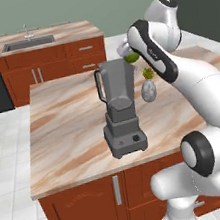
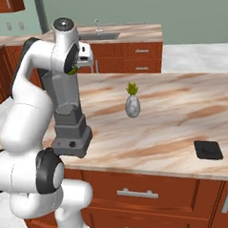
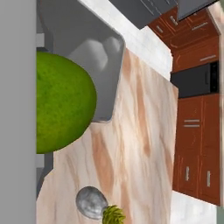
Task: Grab the lime and onion from the fridge, place them in the blender, close the lid, and turn on the blender to create a marinade.
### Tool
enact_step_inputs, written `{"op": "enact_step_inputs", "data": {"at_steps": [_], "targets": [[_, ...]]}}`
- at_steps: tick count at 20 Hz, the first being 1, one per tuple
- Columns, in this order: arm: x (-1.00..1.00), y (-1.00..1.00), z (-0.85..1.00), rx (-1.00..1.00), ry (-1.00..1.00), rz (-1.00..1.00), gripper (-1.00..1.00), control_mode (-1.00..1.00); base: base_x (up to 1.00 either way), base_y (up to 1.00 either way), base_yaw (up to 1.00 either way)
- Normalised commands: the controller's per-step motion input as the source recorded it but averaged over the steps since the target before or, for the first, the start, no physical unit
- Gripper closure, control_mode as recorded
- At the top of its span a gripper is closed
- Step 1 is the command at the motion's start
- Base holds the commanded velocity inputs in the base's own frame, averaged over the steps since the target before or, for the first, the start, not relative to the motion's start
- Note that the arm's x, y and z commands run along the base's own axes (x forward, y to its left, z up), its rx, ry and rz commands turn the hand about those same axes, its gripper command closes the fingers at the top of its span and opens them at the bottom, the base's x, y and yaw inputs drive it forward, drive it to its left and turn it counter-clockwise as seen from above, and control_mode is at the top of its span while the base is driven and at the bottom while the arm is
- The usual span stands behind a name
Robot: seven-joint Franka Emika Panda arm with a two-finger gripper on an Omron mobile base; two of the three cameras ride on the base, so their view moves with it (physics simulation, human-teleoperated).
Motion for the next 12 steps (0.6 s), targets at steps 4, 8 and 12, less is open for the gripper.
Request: {"op": "enact_step_inputs", "data": {"at_steps": [4,8,12], "targets": [[0.33,0.69,0.06,-0.06,0.0,0.0,1.0,-1.0,0.0,0.0,0.0],[0.3,0.41,-0.04,-0.03,0.02,0.0,1.0,-1.0,0.0,0.0,0.0],[0.41,0.08,-0.35,0.0,0.05,0.0,1.0,-1.0,0.0,0.0,0.0]]}}
